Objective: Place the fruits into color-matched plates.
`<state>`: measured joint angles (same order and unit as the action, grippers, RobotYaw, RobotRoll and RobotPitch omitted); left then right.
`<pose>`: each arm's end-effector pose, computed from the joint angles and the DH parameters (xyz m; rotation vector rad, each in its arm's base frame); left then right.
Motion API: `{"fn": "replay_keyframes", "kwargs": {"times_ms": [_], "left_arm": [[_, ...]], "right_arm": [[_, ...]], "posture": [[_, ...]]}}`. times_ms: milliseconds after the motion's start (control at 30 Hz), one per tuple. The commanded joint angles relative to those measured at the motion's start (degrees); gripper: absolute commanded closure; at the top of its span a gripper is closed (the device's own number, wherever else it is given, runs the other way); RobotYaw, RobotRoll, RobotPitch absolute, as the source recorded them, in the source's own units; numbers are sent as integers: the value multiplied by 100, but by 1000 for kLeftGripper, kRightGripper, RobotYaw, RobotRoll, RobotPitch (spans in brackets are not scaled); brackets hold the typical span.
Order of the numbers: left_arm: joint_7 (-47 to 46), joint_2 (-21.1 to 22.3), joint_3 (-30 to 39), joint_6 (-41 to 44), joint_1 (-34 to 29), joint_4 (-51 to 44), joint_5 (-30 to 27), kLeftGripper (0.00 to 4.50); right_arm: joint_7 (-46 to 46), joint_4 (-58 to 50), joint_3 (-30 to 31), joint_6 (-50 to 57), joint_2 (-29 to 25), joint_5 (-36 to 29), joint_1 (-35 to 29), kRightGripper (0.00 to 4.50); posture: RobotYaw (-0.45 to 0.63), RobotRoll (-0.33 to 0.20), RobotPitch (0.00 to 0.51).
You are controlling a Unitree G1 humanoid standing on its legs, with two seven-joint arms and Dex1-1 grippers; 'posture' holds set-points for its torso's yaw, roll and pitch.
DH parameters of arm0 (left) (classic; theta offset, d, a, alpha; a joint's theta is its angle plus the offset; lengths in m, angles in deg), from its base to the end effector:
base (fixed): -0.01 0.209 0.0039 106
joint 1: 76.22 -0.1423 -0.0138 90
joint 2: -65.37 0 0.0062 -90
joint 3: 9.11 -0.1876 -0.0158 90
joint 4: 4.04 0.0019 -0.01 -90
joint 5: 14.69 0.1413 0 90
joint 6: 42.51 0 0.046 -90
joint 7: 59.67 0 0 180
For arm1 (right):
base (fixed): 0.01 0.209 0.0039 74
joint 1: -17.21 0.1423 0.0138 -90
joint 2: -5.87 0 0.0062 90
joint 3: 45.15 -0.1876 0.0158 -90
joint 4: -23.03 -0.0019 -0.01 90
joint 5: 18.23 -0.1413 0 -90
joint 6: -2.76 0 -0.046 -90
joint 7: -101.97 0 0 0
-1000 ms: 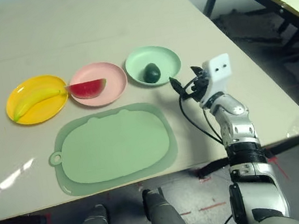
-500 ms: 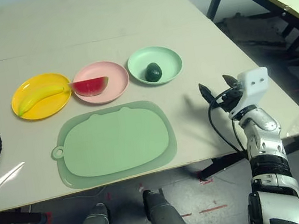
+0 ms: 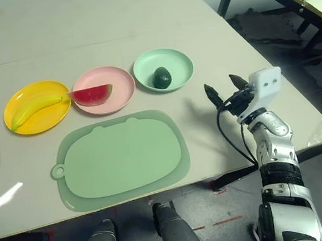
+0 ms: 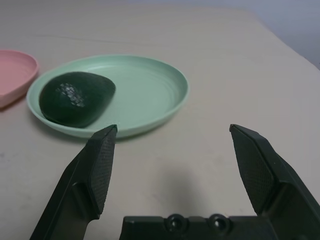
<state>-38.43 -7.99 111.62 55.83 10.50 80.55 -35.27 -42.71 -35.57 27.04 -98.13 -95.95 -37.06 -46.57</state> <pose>0.1695 0.3360 0.1280 0.2287 -0.0834 0.0938 0.2754 -0.3027 0.1091 -0.0894 -0.2267 0.2424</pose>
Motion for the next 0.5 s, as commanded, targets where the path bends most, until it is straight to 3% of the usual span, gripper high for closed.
{"fn": "replay_keyframes", "kwargs": {"times_ms": [33, 200, 500], "left_arm": [[70, 108, 15, 79, 115, 204, 11, 31], [66, 164, -57, 104, 386, 245, 35, 31], [6, -25, -67, -9, 303, 132, 86, 31]], "right_arm": [[-197, -272, 213, 58, 172, 189, -56, 0], [-739, -517, 379, 45, 352, 545, -52, 0], [-1107, -714, 566, 110, 613, 795, -74, 0]], "posture": [[37, 0, 234], [53, 0, 231], [79, 0, 215]]}}
